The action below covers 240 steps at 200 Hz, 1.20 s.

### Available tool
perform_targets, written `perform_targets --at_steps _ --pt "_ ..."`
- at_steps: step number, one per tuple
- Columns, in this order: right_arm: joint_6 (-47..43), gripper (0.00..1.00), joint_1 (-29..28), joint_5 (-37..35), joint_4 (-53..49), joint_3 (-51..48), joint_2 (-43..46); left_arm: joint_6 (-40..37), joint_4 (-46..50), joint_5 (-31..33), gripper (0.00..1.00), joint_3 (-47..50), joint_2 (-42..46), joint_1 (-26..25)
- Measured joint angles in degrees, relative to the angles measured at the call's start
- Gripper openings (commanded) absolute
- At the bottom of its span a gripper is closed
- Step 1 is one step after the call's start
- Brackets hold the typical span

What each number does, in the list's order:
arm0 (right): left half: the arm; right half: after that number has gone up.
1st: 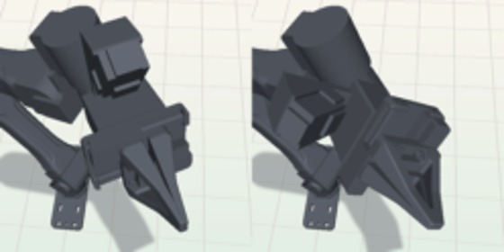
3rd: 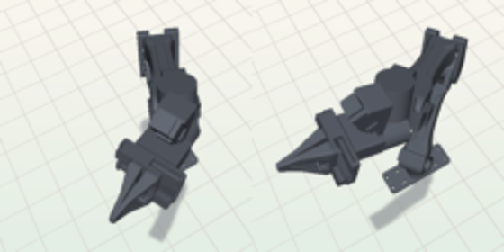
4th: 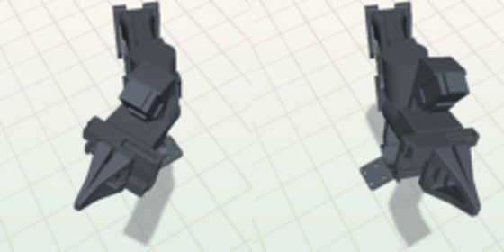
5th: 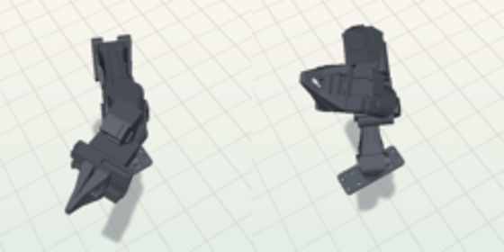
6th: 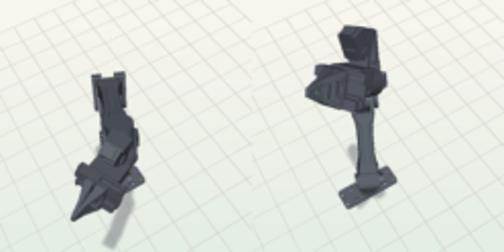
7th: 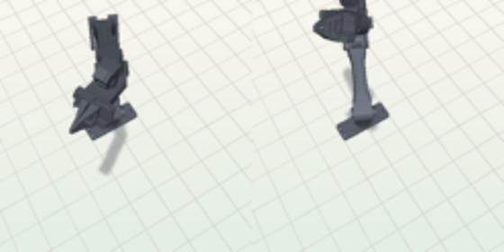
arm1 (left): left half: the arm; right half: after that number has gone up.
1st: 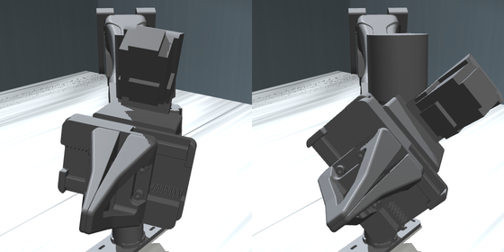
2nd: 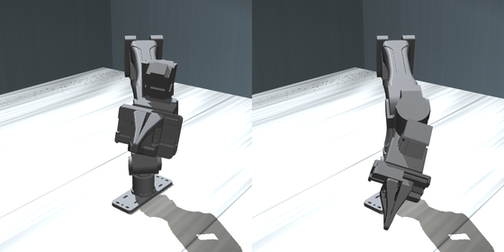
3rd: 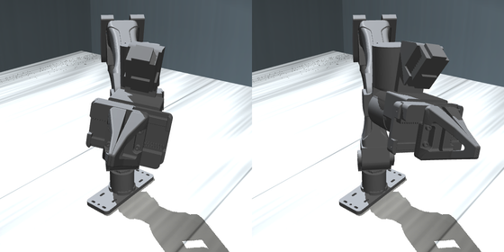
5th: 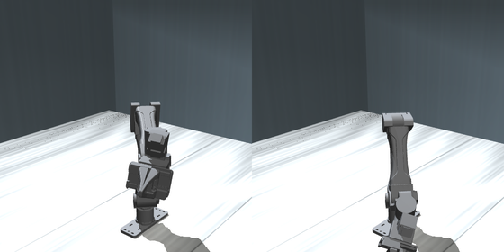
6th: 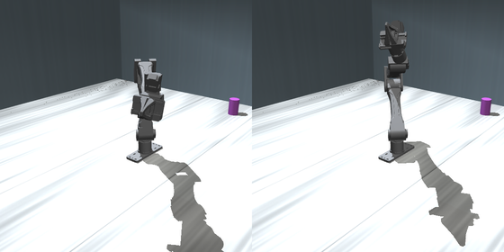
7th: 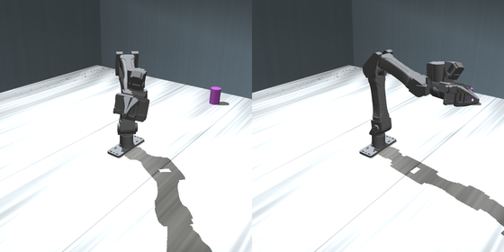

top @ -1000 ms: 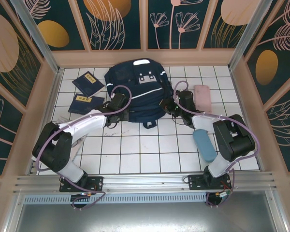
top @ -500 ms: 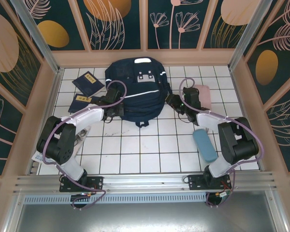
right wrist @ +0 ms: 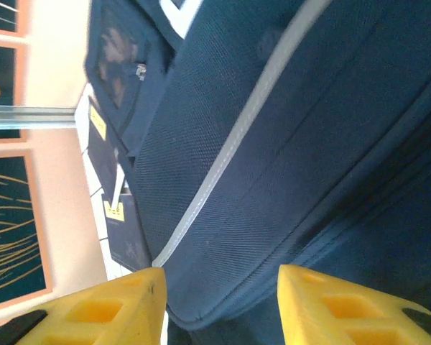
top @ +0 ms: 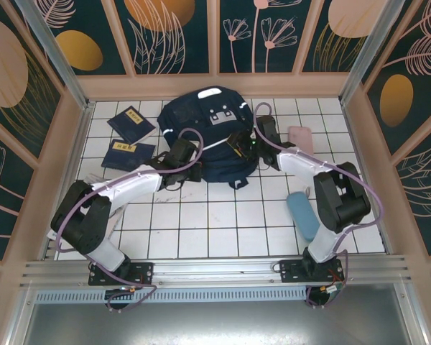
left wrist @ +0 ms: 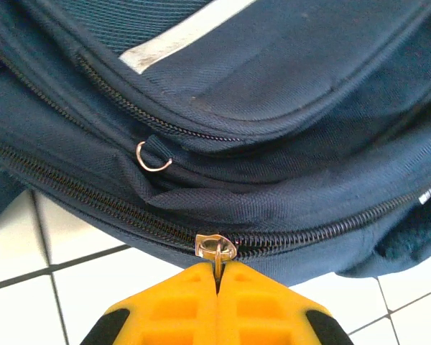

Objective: Pack the student bag

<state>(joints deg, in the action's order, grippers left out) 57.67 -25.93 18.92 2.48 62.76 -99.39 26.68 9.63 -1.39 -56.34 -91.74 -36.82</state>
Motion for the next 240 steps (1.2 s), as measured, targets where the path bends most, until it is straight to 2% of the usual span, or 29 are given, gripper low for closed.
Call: perform_targets --at_steps 50,76,96,116,124,179,240 --pt "5.88 0.49 -0.22 -1.49 -3.06 1.53 -2.69 1.49 -2.14 -0.74 0.0 2.45 0.59 -1.22" --pt "8.35 0.45 -0.22 -2.27 -3.8 3.48 -4.85 1.49 -2.43 -0.72 0.0 2.47 0.63 -1.22" --pt "10.64 0.34 -0.2 -2.71 -4.5 4.0 -6.32 1.49 -2.58 -0.48 0.0 2.58 0.63 -1.22" --pt "12.31 0.13 -0.22 -3.37 -5.66 4.5 -7.56 1.44 -2.54 0.76 0.0 2.58 0.63 -1.22" --pt "12.39 0.0 -0.22 -3.72 -5.95 4.52 -7.69 1.42 -2.36 1.66 0.0 2.58 0.63 -1.22" --pt "11.8 0.0 -0.66 -6.36 -3.5 1.75 -5.62 2.99 4.66 13.03 0.0 -1.68 -0.37 -1.68" --pt "8.39 0.0 -0.63 -9.64 -2.84 -8.68 6.01 0.28 7.13 14.86 0.0 -3.61 -1.84 1.27"
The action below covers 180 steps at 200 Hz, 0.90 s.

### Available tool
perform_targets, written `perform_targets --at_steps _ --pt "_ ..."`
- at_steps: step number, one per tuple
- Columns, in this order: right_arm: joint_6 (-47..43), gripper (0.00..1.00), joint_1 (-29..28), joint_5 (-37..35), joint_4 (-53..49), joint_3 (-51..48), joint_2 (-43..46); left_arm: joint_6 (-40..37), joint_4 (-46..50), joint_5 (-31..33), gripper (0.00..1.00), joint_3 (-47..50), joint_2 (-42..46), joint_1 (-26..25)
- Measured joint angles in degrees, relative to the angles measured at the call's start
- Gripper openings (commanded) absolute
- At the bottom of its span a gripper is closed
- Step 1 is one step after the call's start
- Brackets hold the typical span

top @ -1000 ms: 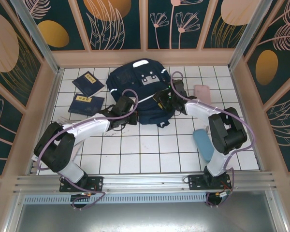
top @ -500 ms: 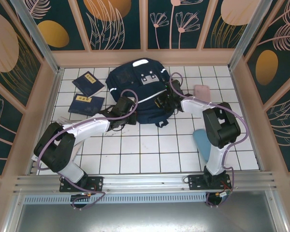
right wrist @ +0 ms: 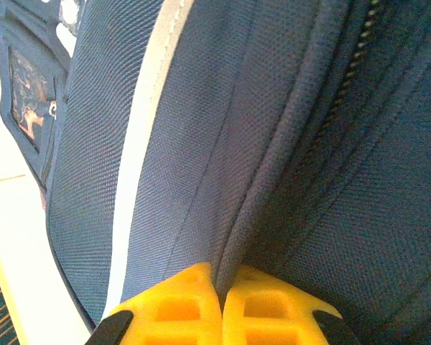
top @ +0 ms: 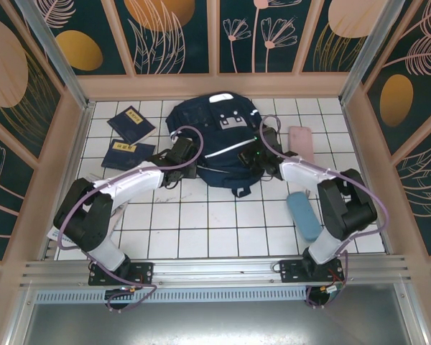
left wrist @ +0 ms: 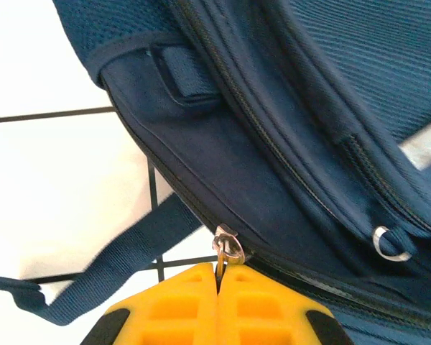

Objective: Pack the student bag

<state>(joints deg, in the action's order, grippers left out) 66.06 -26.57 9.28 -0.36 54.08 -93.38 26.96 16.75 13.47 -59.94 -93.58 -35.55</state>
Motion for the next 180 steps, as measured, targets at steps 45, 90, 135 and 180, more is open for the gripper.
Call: perform_targets --at_steps 45,90,135,180 --pt "-1.22 0.0 0.35 -2.49 -0.52 -3.74 4.44 -1.55 0.24 -2.27 0.22 -3.43 -3.52 0.92" --pt "-5.92 0.6 2.12 -4.26 -3.15 -4.07 4.85 -0.59 -0.24 -2.49 0.78 -5.05 -2.89 4.66" --pt "-14.53 0.71 2.1 -2.12 -2.43 -3.76 6.91 2.78 -0.7 -0.52 0.92 -0.15 5.33 13.81" --pt "-19.76 0.72 0.92 1.03 -1.2 -3.58 6.99 10.4 -0.79 3.98 0.99 8.28 6.62 22.51"
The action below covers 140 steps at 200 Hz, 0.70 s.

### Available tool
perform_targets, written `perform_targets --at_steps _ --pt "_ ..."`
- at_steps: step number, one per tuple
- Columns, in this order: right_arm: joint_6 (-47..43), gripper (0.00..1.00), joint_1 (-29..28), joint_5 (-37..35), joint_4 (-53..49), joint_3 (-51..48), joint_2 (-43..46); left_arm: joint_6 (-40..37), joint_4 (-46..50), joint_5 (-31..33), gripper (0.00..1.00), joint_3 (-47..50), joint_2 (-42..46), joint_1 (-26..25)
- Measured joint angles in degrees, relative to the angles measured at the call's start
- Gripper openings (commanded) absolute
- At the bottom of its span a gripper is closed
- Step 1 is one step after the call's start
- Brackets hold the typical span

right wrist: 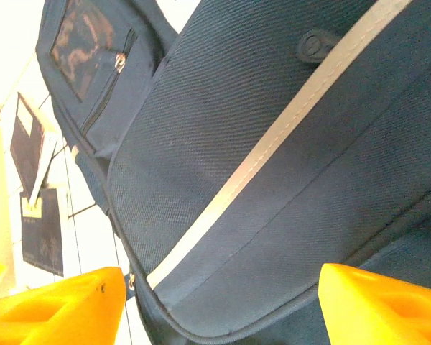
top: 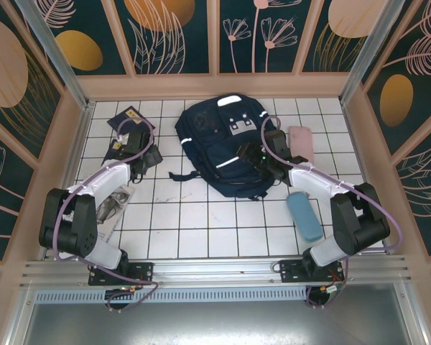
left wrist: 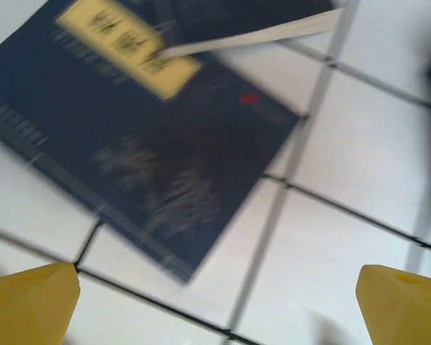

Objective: Pack the student bag

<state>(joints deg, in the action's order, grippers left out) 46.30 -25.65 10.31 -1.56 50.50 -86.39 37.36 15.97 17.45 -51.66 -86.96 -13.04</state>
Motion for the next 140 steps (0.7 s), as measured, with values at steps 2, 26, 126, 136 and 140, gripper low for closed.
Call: perform_targets --at_steps 2,26,126,136,140 --pt "0.0 0.72 -0.04 0.13 0.0 0.0 0.0 0.48 0.07 0.24 0.98 0.57 0.17 0.26" --pt "-1.05 0.72 -0.66 0.98 0.04 0.0 0.0 3.61 1.14 2.64 0.99 5.9 2.51 1.55" --pt "-1.46 0.72 -1.16 2.21 0.02 1.73 -0.42 5.38 -0.83 -1.92 0.97 9.03 -1.03 1.79" --pt "-1.46 0.72 -1.16 2.21 0.02 1.73 -0.42 5.4 -1.22 -2.56 0.96 9.25 -0.59 1.92" --pt "-1.46 0.72 -1.16 2.19 0.02 1.73 -0.42 5.4 -1.36 -2.69 0.96 9.4 -0.44 1.92"
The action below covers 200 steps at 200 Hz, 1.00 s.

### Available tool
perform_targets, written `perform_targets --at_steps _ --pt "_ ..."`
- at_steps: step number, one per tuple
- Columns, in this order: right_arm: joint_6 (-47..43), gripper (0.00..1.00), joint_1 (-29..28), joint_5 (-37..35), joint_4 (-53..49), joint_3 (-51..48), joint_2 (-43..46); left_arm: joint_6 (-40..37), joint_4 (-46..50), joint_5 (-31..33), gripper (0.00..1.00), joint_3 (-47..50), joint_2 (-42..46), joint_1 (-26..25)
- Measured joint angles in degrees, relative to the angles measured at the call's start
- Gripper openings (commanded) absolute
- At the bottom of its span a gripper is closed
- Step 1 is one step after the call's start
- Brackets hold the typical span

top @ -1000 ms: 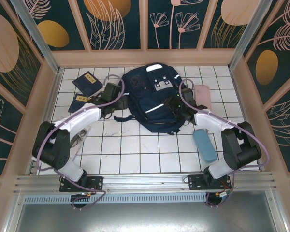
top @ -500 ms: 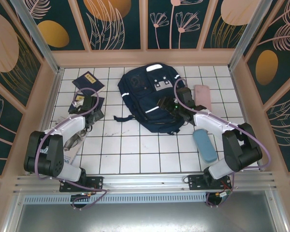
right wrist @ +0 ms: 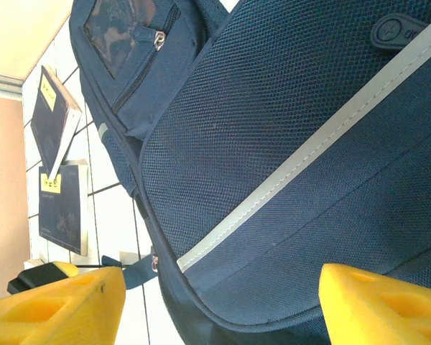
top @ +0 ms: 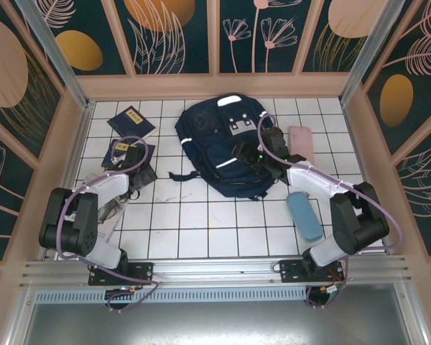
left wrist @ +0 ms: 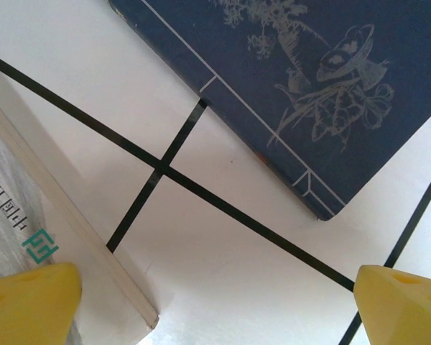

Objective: Pack the student bag

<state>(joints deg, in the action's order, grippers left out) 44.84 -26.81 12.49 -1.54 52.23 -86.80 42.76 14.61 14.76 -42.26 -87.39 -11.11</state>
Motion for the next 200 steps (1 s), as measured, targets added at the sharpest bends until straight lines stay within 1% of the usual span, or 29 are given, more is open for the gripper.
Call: perform_targets --at_steps 21,35,67,105,138,162,176,188,200 --pt "0.0 0.72 0.0 -0.15 0.0 0.0 0.0 0.02 -0.72 -0.7 0.95 0.61 0.57 -0.55" --pt "0.0 0.72 0.0 -0.39 0.0 0.0 0.0 0.2 -1.09 -1.07 0.94 0.61 0.57 -2.25" --pt "0.02 0.72 0.0 -0.68 -0.02 0.0 0.0 2.34 -2.99 -2.49 0.92 0.52 0.35 -10.32" --pt "0.04 0.72 0.0 -1.6 -0.42 0.0 0.09 7.76 -6.1 -5.6 0.92 0.9 0.74 -20.79" --pt "0.04 0.72 0.0 -2.34 -0.46 0.0 0.11 12.2 -7.82 -8.74 0.93 3.41 3.56 -27.54" --pt "0.02 0.71 -0.04 -2.38 -0.46 0.02 0.13 13.88 -5.77 -11.19 0.98 4.24 6.47 -29.4" --pt "0.0 0.71 -0.2 -2.38 -0.46 0.04 0.13 14.12 -2.12 -10.71 0.98 4.13 9.46 -29.7" --pt "-0.04 0.71 -0.5 -2.4 -0.59 0.31 0.13 13.9 0.83 -9.31 0.98 3.56 12.39 -28.96" --pt "-0.09 0.71 -1.07 -2.4 -0.96 0.94 0.11 13.22 2.6 -7.82 0.98 2.89 15.32 -26.69"
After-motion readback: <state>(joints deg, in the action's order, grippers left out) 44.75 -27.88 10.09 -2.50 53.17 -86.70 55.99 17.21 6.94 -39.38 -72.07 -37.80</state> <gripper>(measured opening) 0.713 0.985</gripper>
